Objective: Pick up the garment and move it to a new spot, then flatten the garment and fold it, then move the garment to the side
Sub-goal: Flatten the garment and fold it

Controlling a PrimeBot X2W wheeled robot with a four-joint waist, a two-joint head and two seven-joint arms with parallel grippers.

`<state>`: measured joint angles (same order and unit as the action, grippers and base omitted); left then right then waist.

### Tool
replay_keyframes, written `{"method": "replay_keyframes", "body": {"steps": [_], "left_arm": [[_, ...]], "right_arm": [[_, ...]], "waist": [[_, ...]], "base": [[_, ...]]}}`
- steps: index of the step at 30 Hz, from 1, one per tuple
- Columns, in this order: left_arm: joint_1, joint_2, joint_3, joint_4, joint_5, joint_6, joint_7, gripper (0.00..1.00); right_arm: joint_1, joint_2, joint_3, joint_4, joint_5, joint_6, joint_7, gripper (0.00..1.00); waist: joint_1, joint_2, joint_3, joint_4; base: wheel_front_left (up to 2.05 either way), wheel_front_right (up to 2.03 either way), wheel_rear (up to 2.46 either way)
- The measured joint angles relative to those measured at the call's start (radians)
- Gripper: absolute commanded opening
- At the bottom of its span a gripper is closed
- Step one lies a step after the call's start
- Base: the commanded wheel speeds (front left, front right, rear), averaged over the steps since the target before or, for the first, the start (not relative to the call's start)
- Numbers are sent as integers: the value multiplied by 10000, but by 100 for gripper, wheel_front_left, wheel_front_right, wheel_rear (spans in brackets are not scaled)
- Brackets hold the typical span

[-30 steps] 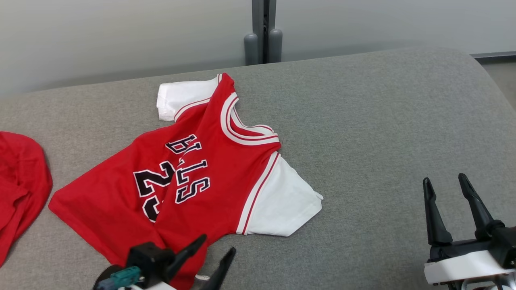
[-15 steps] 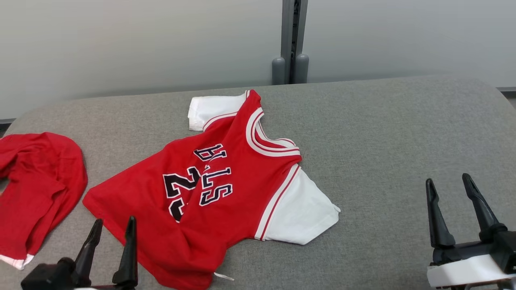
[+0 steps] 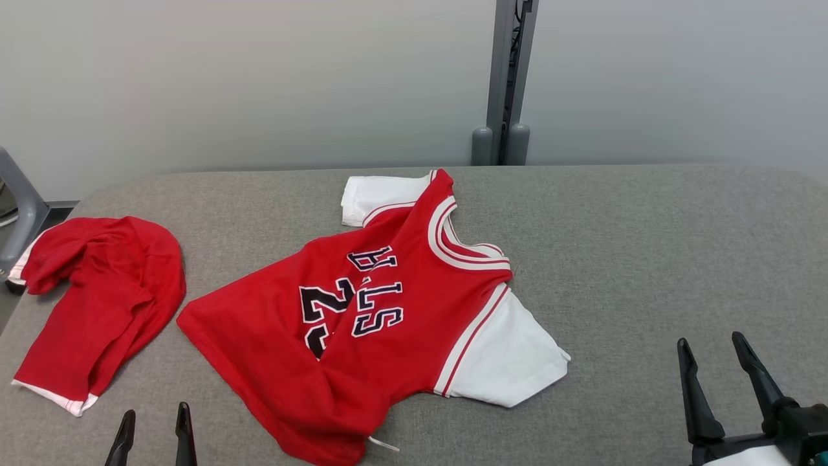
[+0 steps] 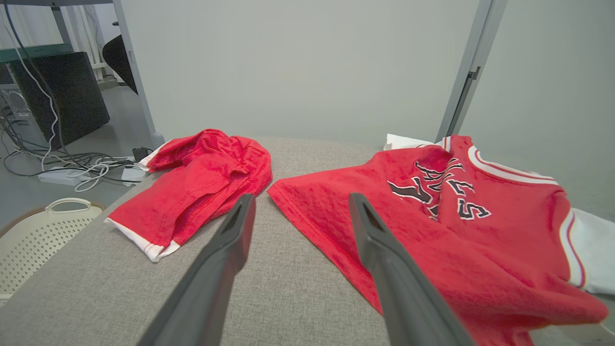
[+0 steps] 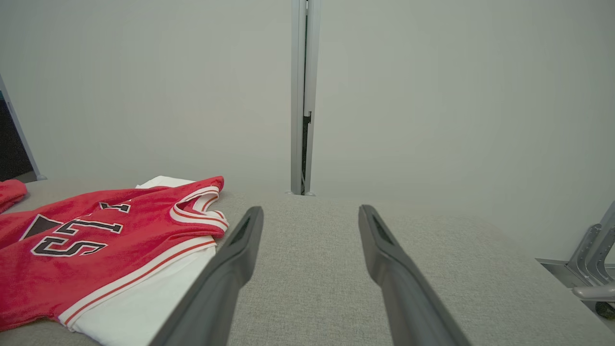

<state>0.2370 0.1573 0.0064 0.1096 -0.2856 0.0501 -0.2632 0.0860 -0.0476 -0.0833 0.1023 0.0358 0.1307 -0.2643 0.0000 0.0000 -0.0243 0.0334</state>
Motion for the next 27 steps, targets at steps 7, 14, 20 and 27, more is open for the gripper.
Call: {"method": "replay_keyframes", "body": {"steps": [7,14,20,27], "left_arm": [[36,-800,734,-121,777,-951,0,100],[-186,-1009,934,-173,1122,-1553,0,100],[-195,-1035,594,272,1298,-1687,-6,100],[-96,-957,-1225,1352,1386,-1770,1860,100]], "right_arm": [[64,2,-92,336,92,0,0,100],[52,4,-38,422,105,0,2,100],[-42,0,201,441,221,0,2,100],[-1314,-35,1682,1893,-247,0,184,100]], "waist": [[0,0,-13,85],[0,0,13,-17],[-1,0,48,-83],[0,0,293,-89]], "base": [[0,0,0],[0,0,0],[0,0,0],[0,0,0]]}}
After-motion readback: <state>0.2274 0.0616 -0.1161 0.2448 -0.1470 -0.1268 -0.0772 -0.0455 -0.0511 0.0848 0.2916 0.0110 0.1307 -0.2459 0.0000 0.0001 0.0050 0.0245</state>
